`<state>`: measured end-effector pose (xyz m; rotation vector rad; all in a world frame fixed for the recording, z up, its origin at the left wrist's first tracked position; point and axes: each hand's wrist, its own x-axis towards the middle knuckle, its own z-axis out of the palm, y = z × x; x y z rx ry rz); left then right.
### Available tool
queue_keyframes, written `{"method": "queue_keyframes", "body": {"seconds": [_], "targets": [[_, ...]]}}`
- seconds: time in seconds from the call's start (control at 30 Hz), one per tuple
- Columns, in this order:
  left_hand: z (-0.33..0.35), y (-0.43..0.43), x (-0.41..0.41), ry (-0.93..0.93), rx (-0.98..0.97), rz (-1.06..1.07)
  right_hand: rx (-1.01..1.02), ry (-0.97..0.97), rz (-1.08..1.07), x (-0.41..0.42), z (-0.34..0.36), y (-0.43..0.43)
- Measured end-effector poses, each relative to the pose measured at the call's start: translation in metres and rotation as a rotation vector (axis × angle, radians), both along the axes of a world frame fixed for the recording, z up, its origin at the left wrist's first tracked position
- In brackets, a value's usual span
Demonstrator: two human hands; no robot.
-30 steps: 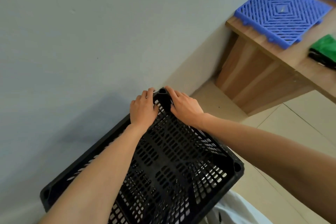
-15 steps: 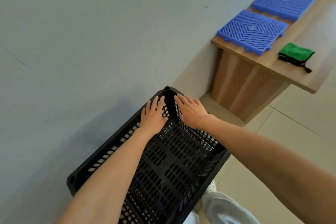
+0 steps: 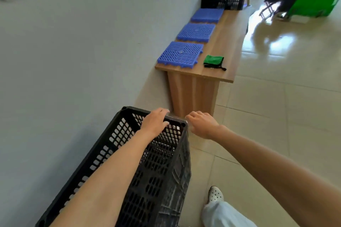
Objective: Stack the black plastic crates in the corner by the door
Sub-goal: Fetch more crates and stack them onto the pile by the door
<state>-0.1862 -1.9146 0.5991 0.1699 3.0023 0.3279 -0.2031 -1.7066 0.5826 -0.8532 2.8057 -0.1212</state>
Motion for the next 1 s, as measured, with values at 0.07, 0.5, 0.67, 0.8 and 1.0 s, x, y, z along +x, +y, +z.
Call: {"method": "queue_keyframes", "body": {"seconds": [0.07, 0.5, 0.67, 0.8, 1.0], "targets": [[0.005, 0.037, -0.013, -0.014, -0.052, -0.116, 0.011, -0.019, -0.093, 0.007, 0.006, 0.039], [0.012, 0.358, -0.036, -0.066, -0.115, -0.630, -0.082, -0.128, -0.681, 0.081, 0.013, 0.357], [0.004, 0.528, -0.019, -0.094, -0.102, -0.837, -0.008, -0.132, -0.894, 0.142, 0.010, 0.501], [-0.009, 0.652, 0.018, -0.154, -0.035, -1.016, -0.022, -0.211, -1.121, 0.210, 0.002, 0.600], [-0.023, 0.788, 0.057, -0.130, -0.083, -1.275, -0.053, -0.277, -1.399, 0.300, -0.008, 0.697]]}}
